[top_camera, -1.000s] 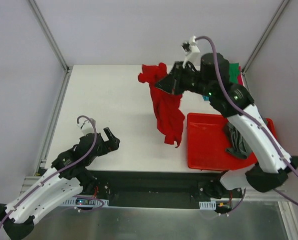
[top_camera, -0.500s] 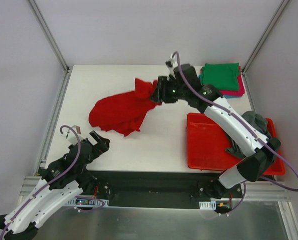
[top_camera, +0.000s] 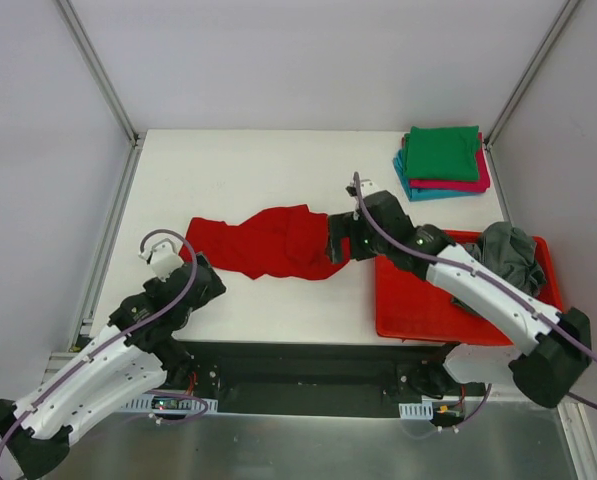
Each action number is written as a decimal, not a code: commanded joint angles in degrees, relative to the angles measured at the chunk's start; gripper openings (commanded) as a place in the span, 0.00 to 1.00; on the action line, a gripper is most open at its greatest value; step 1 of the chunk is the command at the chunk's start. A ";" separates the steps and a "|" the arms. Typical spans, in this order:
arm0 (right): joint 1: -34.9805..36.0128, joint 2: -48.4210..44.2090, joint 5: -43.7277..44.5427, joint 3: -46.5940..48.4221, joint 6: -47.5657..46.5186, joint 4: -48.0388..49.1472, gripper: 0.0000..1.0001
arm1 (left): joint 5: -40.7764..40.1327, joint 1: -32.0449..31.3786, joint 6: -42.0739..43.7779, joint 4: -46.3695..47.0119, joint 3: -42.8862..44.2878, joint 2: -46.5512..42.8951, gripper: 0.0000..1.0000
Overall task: Fold and stack the t-shirts
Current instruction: Move the tshirt to the center of the board, then flatten out the tshirt
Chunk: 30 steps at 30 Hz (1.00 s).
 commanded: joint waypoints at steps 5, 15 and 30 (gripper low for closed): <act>3.64 -12.33 3.08 -18.47 -0.70 20.29 0.96 | 5.69 13.85 8.68 10.65 3.72 6.64 0.99; 4.78 -16.38 4.22 -24.19 -2.37 22.14 0.96 | 28.66 39.35 15.81 21.82 5.56 25.09 0.90; 4.69 -18.93 5.90 -27.79 -2.98 22.75 0.96 | 36.48 46.39 18.80 30.88 11.89 49.79 0.50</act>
